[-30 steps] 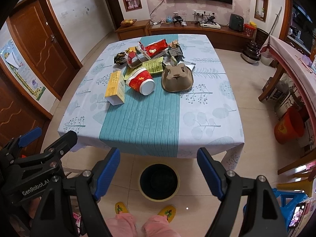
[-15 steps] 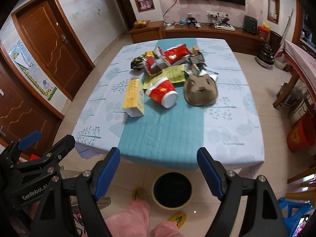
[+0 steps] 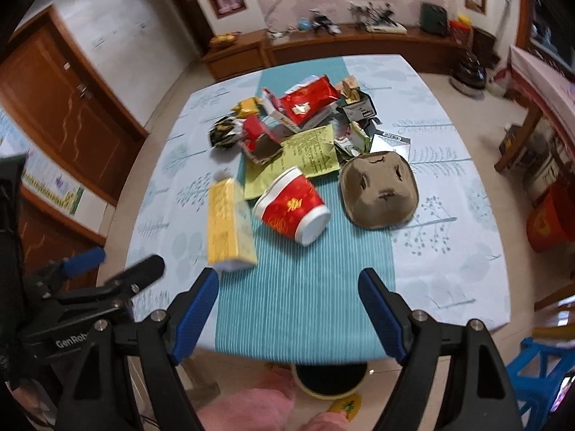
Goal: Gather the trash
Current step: 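Grasp the yellow box with the left tool while the right tool grasps the red paper cup, then carry the yellow box and red cup down over the floor bin with both tools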
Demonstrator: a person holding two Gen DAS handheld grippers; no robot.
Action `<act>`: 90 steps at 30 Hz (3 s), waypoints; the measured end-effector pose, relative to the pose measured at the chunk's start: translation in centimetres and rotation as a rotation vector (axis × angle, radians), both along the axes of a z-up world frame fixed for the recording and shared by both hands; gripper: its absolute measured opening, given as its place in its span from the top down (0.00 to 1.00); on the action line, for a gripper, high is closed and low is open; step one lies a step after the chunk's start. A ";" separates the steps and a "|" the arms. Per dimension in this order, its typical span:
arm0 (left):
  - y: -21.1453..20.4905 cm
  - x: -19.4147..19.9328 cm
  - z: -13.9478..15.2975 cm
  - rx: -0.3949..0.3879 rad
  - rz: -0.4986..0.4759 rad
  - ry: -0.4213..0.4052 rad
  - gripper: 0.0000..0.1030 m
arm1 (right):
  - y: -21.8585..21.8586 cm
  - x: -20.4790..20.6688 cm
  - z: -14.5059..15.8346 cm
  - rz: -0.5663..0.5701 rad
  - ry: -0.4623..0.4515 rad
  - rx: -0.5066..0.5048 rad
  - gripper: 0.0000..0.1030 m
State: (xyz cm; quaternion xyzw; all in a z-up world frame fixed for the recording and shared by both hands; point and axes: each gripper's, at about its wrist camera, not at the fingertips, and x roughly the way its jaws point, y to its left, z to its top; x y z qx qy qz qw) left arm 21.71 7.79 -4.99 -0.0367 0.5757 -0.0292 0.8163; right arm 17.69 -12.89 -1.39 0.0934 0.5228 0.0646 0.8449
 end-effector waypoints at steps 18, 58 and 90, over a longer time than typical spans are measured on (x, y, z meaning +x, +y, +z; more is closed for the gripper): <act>-1.7 9.4 -11.2 -0.064 0.033 0.262 0.04 | -1.6 7.6 -6.2 -0.022 0.128 0.047 0.31; 0.9 -9.2 -3.9 -0.060 0.109 0.131 0.57 | 1.2 -2.5 -4.0 0.337 0.078 0.067 0.49; -11.4 -21.7 -28.6 -0.014 -0.085 0.292 0.57 | -6.9 -19.4 -29.3 0.011 0.363 0.065 0.48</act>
